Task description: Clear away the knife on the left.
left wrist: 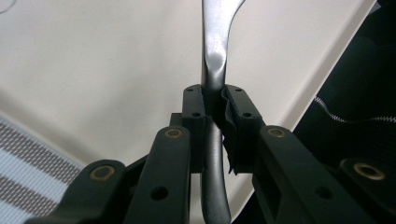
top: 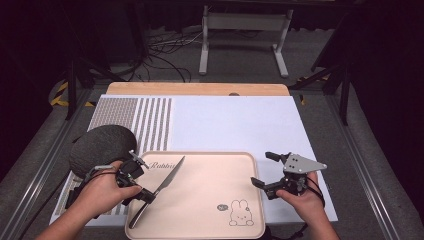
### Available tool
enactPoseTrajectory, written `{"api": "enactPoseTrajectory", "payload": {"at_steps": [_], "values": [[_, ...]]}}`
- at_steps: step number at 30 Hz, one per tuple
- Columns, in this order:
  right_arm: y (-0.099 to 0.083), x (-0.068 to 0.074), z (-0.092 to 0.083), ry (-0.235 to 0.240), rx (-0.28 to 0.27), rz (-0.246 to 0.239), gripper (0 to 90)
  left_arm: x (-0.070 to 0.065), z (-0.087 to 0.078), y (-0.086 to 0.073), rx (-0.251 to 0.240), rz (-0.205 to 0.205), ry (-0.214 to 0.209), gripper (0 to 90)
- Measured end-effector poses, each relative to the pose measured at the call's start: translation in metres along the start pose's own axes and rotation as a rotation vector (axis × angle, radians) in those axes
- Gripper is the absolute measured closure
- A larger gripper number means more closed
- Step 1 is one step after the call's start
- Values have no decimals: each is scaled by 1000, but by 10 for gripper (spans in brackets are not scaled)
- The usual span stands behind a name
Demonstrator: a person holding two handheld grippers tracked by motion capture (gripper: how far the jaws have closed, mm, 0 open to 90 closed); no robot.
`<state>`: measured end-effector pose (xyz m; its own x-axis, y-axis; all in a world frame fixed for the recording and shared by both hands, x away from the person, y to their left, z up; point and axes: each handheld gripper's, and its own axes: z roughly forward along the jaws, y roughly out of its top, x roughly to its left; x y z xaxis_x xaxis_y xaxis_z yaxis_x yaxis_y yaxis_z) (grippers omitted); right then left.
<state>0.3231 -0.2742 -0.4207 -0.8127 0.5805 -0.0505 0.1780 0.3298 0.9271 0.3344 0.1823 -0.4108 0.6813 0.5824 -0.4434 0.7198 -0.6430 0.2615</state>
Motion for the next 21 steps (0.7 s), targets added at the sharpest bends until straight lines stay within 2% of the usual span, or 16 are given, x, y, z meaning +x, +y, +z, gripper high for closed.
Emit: {"api": "enactPoseTrajectory", "payload": {"at_steps": [6,13,17,21], "values": [[0,-1,-1,0,-3,-3,38,-1,9,5,12,10,0,801],[-1,-1,0,1,0,1,38,1,17,6,24,-20,0,801],[0,0,0,5,-4,2,38,4,21,5,34,-31,38,801],[0,-1,-1,3,-3,5,38,6,23,4,38,-43,39,801]]}}
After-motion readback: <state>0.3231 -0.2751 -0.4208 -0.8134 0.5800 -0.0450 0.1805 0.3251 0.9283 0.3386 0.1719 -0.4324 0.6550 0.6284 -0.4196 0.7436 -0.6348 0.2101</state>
